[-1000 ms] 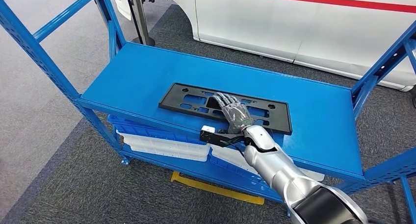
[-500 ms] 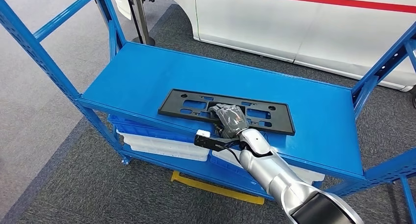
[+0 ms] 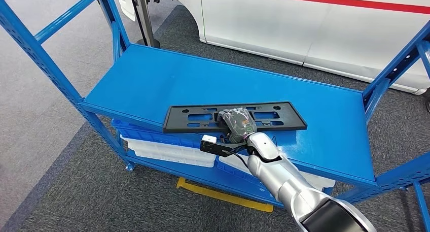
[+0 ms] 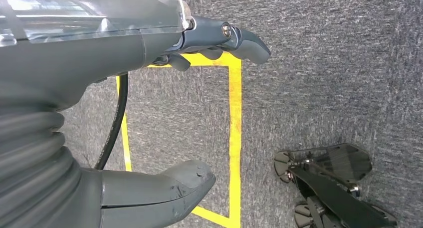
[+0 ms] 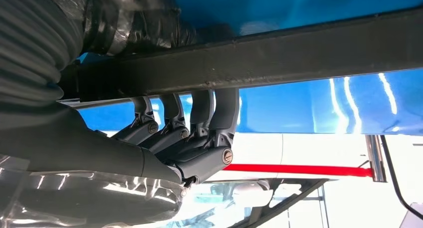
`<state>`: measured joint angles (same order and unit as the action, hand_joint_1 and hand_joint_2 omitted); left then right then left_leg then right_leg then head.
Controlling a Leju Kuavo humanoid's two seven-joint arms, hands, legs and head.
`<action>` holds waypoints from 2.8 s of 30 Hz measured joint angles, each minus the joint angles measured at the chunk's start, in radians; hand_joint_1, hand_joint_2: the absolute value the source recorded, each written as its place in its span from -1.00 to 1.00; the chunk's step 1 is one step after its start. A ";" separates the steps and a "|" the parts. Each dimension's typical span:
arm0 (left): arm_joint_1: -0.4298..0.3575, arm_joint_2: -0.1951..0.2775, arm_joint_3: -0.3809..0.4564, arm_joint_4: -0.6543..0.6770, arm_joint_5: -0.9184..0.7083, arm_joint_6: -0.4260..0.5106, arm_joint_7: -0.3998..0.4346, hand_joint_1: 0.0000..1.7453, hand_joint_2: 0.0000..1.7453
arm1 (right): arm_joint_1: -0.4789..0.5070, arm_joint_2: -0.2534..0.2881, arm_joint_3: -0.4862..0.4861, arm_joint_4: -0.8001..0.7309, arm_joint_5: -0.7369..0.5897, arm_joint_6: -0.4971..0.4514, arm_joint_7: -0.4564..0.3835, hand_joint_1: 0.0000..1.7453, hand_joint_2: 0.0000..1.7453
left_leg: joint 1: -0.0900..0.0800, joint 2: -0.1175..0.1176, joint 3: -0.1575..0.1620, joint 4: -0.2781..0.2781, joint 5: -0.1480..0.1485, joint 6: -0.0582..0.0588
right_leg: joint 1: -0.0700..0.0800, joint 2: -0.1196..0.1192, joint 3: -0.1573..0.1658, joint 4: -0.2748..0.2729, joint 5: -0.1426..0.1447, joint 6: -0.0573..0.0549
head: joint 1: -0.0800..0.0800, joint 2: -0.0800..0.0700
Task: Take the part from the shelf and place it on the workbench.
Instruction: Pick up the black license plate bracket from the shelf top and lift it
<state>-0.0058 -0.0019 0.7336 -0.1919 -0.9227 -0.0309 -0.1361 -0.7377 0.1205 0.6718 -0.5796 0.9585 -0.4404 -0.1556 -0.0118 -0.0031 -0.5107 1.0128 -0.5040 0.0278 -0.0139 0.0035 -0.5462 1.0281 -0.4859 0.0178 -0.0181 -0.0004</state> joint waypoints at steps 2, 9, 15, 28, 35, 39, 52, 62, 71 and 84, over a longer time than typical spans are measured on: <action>0.000 0.000 0.000 0.000 0.000 0.000 0.000 -1.00 1.00 | 0.000 0.000 0.000 -0.001 0.000 0.000 0.000 0.90 1.00 | 0.000 0.000 0.000 0.000 0.000 0.000 | 0.000 0.000 0.000 0.000 0.000 0.000 | 0.000 0.000; 0.000 0.000 0.001 0.000 0.000 0.000 0.000 -1.00 1.00 | 0.000 0.000 0.001 -0.001 0.000 0.000 0.000 1.00 1.00 | 0.000 0.000 0.000 0.000 0.000 0.000 | 0.000 0.000 0.000 0.000 0.000 0.000 | 0.000 0.000; 0.000 0.000 0.002 0.000 0.002 -0.015 -0.007 -1.00 -1.00 | 0.000 0.000 0.001 -0.002 0.001 0.003 0.001 1.00 1.00 | 0.000 0.000 0.000 0.000 0.000 0.000 | 0.000 0.000 0.000 0.000 0.000 0.000 | 0.000 0.000; 0.000 -0.006 0.028 0.000 0.008 -0.040 0.003 -1.00 1.00 | 0.001 -0.001 0.001 -0.006 0.004 0.008 0.006 1.00 1.00 | 0.000 0.000 0.000 0.000 0.000 0.000 | 0.000 0.001 0.000 0.000 0.001 0.000 | 0.000 0.000; 0.000 -0.006 0.032 0.000 -0.014 -0.031 0.021 -1.00 1.00 | 0.031 -0.010 0.001 -0.052 0.036 -0.100 0.006 1.00 1.00 | 0.000 0.000 -0.001 0.000 0.000 0.000 | 0.000 0.000 -0.001 0.000 0.001 0.000 | 0.000 0.000; 0.001 -0.006 0.035 0.000 -0.025 -0.031 0.018 -1.00 1.00 | 0.075 -0.027 0.001 -0.136 0.082 -0.187 0.006 1.00 1.00 | 0.000 0.000 -0.003 0.000 0.000 0.000 | 0.000 0.000 -0.003 0.000 0.001 0.000 | 0.000 0.000; 0.000 -0.006 0.049 0.000 -0.037 -0.031 0.019 -1.00 1.00 | 0.152 -0.075 -0.004 -0.293 0.116 -0.236 -0.030 1.00 1.00 | -0.006 0.000 -0.014 0.009 0.001 0.004 | -0.008 0.000 -0.009 -0.003 0.008 0.010 | 0.000 0.000; -0.002 -0.006 0.052 0.000 -0.045 -0.031 0.021 -1.00 1.00 | 0.199 -0.094 -0.050 -0.338 0.151 -0.249 -0.045 1.00 1.00 | -0.008 0.009 -0.046 0.006 0.033 0.041 | 0.000 -0.001 -0.130 0.272 -0.117 0.008 | 0.000 0.000; -0.006 -0.010 0.058 0.000 -0.058 -0.031 0.021 -1.00 1.00 | 0.213 -0.102 -0.062 -0.386 0.059 -0.240 -0.108 1.00 1.00 | -0.009 0.009 -0.077 0.033 0.028 0.004 | 0.016 -0.009 -0.017 -0.005 0.018 -0.041 | -0.001 0.000; -0.014 -0.010 0.084 0.000 -0.080 -0.029 0.017 -1.00 1.00 | 0.245 -0.111 -0.060 -0.525 -0.087 -0.157 -0.160 1.00 1.00 | 0.037 -0.011 -0.013 0.027 -0.014 -0.046 | -0.014 -0.005 -0.116 0.023 0.095 0.015 | -0.002 0.000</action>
<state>-0.0194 -0.0116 0.8174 -0.1919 -1.0025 -0.0598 -0.1195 -0.4929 0.0096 0.6113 -1.1046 0.8715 -0.5972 -0.3161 0.0255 -0.0139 -0.5236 1.0400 -0.5179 -0.0181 -0.0278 -0.0017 -0.6619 1.0511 -0.3908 0.0331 -0.0198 -0.0004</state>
